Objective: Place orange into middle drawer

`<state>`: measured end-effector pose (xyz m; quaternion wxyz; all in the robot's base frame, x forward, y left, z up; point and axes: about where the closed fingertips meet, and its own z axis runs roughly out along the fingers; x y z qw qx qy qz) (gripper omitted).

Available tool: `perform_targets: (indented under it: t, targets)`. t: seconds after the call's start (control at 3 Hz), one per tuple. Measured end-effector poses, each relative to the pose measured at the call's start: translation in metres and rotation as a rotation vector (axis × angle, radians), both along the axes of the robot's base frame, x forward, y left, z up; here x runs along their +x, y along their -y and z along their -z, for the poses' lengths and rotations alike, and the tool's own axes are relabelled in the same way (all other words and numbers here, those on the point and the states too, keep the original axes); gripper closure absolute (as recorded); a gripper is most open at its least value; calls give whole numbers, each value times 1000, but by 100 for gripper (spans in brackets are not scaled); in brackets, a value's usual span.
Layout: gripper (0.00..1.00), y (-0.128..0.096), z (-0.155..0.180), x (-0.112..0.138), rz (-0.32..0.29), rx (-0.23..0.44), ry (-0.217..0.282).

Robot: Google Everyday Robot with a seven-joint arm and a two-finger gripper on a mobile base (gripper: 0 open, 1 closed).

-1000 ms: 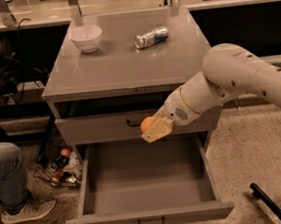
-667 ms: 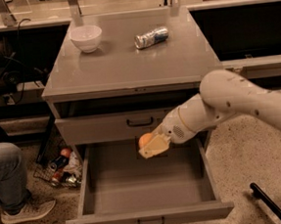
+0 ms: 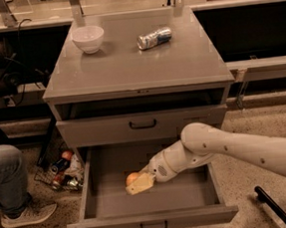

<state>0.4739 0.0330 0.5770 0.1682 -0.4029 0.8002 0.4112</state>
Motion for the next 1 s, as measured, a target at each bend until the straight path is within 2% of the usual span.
perform_targets:
  t: [0.33, 0.67, 1.0]
  targets:
    - [100, -6, 18, -5, -4, 16, -37]
    - [100, -6, 30, -2, 44, 4, -25]
    - [100, 8, 69, 14, 153, -14, 28]
